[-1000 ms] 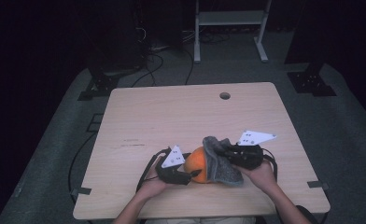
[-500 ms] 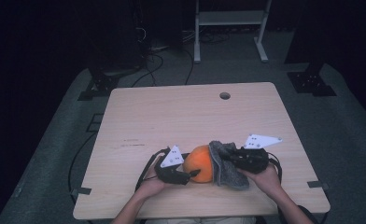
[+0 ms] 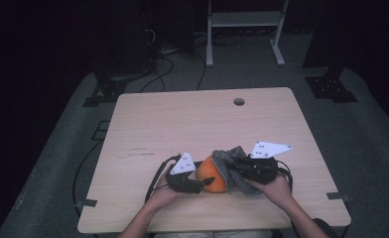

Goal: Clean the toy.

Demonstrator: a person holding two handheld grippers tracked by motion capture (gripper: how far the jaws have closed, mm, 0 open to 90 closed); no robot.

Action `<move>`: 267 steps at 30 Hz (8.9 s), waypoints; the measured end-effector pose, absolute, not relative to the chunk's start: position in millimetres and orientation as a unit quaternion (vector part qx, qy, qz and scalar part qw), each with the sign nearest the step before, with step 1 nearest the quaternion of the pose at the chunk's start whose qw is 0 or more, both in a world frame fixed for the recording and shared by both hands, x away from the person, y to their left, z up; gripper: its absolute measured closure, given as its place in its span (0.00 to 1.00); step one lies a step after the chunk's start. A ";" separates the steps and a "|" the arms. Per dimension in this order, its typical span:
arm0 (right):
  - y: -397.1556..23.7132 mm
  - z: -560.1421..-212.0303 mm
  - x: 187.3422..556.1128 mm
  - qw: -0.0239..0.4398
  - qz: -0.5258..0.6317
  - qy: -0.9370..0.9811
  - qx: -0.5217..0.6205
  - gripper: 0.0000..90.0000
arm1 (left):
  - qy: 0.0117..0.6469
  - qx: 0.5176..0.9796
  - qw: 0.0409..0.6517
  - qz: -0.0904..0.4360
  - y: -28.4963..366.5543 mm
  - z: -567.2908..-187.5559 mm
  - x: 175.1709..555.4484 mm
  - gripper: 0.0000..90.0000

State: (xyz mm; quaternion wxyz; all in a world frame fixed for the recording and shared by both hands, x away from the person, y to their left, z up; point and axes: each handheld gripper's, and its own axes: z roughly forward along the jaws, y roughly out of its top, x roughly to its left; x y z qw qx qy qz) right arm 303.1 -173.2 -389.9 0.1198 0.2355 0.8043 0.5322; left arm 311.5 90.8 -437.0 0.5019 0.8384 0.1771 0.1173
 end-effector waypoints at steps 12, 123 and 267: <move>-205.0 -403.7 313.6 0.108 0.529 0.792 0.286 0.89 | 0.197 0.837 0.510 0.008 94.4 -452.3 332.4 0.13; -195.9 -407.3 312.4 0.138 0.529 0.791 0.273 0.89 | 0.247 0.802 0.539 0.077 104.1 -434.8 323.2 0.34; -200.6 -400.8 309.7 0.086 0.536 0.798 0.263 0.89 | 0.178 0.833 0.514 0.097 87.7 -424.9 308.7 0.25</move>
